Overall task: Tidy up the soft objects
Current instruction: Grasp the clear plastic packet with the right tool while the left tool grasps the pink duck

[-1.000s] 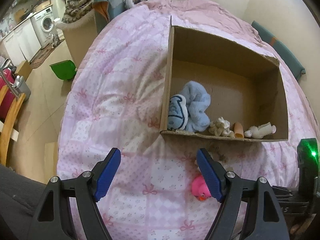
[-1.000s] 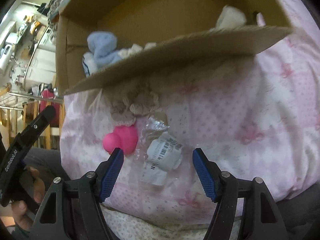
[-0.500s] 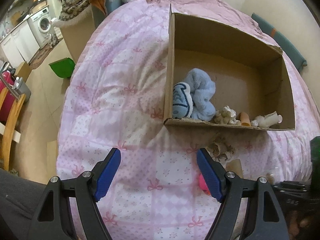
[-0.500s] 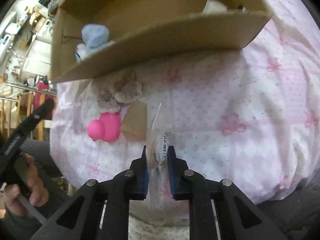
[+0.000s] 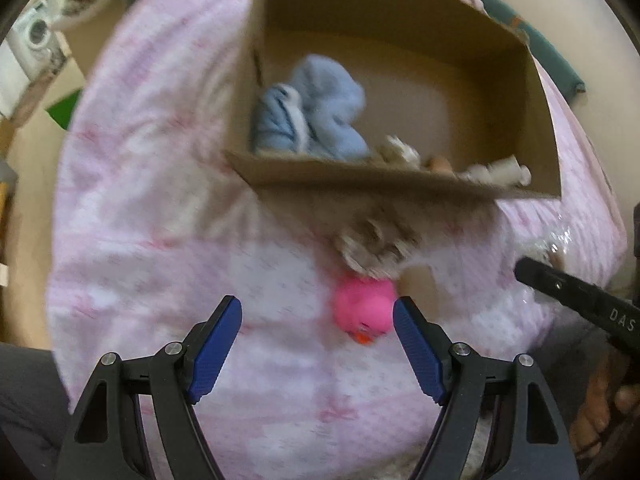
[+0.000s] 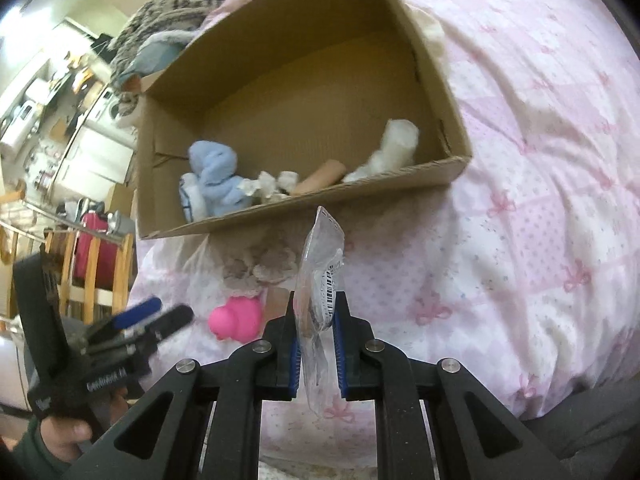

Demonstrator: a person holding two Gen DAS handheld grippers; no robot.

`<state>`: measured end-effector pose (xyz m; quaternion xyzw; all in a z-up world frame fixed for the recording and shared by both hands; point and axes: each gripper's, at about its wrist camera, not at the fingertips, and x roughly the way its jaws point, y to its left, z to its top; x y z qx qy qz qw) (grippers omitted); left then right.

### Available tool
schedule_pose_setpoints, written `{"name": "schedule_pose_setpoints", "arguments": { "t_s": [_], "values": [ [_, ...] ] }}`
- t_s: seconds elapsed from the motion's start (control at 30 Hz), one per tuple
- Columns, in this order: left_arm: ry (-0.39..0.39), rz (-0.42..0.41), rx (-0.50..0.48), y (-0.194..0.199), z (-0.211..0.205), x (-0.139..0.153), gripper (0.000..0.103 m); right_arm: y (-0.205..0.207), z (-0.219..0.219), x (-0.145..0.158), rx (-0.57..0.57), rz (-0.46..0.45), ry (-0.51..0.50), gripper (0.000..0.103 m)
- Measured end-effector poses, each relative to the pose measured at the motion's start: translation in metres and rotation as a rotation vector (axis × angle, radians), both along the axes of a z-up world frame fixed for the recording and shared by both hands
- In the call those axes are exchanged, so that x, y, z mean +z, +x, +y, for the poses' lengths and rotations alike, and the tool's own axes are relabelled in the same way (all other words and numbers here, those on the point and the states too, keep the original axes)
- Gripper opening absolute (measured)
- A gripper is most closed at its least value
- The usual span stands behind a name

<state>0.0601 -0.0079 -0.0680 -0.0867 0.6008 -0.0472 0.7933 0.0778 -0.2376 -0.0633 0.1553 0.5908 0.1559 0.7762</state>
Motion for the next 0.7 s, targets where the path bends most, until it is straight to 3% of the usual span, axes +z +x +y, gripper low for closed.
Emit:
{"name": "schedule_pose_setpoints", "arguments": {
  "t_s": [0.17, 0.27, 0.43, 0.6, 0.67, 0.7],
  "values": [
    [-0.016, 0.054, -0.032, 0.009, -0.018, -0.015, 0.076, 0.000, -0.004, 0.001, -0.010, 0.005, 0.005, 0.016],
    [-0.012, 0.083, -0.020, 0.014, -0.020, -0.024, 0.066, -0.002, -0.007, 0.003, -0.011, 0.003, 0.008, 0.016],
    [-0.037, 0.133, -0.040, 0.021, -0.026, -0.035, 0.066, -0.003, -0.011, 0.003, -0.021, 0.004, 0.014, 0.016],
    [-0.013, 0.168, -0.038, 0.023, -0.027, -0.047, 0.062, -0.001, -0.011, 0.002, -0.020, 0.012, 0.019, 0.016],
    [-0.016, 0.160, -0.039, 0.024, -0.027, -0.046, 0.057, -0.001, -0.010, 0.002, -0.019, 0.010, 0.029, 0.016],
    [-0.020, 0.160, -0.045, 0.024, -0.027, -0.046, 0.043, 0.000, -0.009, 0.002, -0.018, 0.008, 0.027, 0.016]
  ]
}}
